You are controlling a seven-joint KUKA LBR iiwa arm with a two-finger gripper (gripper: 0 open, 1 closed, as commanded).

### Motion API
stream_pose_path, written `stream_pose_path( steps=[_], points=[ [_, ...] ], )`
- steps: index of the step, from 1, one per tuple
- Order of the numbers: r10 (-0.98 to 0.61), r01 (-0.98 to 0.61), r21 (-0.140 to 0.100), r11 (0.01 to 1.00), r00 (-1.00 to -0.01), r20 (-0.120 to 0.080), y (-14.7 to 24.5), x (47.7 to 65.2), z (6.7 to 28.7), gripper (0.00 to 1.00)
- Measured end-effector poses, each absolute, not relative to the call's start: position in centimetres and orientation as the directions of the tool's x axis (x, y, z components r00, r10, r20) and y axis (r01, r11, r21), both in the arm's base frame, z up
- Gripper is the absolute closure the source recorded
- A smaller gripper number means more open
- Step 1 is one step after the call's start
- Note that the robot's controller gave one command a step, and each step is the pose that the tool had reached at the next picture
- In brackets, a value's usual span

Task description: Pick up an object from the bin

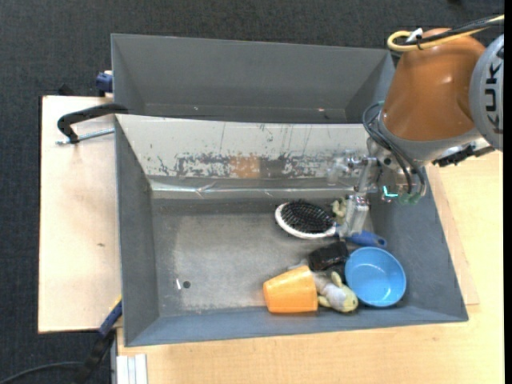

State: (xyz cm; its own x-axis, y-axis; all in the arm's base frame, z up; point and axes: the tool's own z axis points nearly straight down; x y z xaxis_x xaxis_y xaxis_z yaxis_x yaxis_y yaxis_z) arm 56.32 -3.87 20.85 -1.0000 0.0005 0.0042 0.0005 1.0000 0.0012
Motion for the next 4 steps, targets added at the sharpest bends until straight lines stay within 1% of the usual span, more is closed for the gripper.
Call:
stream_pose_path(
  steps=[1,2,3,4],
  points=[
    [-0.079,-0.079,0.004,0.997,-0.997,0.001,-3.2,55.7,10.5,0.0],
    [0.112,0.112,0.003,0.994,-0.994,-0.015,-3.2,57.0,7.6,0.0],
    [0.112,0.112,0.003,0.994,-0.993,-0.021,-3.2,57.2,7.9,1.0],
    [0.052,0.052,0.0,0.999,-0.999,-0.013,-2.8,55.2,27.7,1.0]
  ],
)
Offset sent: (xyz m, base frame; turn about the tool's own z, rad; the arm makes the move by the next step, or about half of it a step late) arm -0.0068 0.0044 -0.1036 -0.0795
